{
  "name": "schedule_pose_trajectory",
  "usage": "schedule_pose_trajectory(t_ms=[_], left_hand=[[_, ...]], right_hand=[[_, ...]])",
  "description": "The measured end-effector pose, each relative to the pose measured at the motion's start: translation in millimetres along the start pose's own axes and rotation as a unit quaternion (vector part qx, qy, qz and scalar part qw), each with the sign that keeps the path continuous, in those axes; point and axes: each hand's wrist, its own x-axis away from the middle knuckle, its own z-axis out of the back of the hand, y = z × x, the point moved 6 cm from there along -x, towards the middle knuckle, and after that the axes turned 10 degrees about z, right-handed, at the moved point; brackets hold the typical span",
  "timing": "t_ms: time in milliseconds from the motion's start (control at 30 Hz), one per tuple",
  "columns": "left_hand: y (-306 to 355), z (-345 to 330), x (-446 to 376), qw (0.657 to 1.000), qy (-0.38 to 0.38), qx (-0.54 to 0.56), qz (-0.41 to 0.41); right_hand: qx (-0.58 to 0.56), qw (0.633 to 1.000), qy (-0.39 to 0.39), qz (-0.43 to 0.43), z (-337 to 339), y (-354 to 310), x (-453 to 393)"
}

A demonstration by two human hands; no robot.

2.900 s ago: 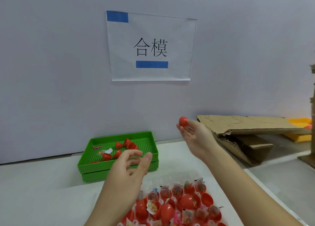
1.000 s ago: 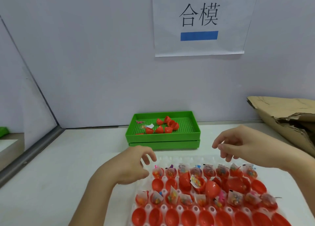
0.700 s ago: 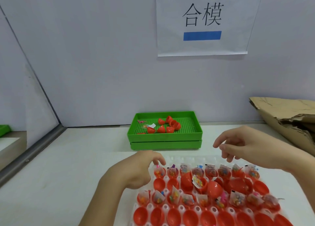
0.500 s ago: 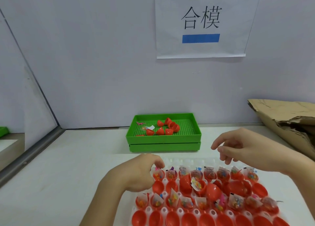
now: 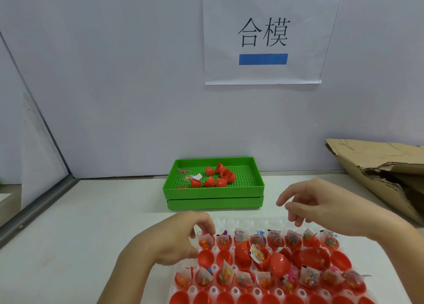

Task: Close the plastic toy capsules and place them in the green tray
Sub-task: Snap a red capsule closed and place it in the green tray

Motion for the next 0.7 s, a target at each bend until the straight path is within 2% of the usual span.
schedule_pose_trajectory(t_ms=[700], left_hand=[[-1.0,2.4,-0.1,1.0,-0.001,0.012,-0.024]], right_hand=[[0.003,1.0,0.001,-0.001,-0.3,-0.1,-0.5]])
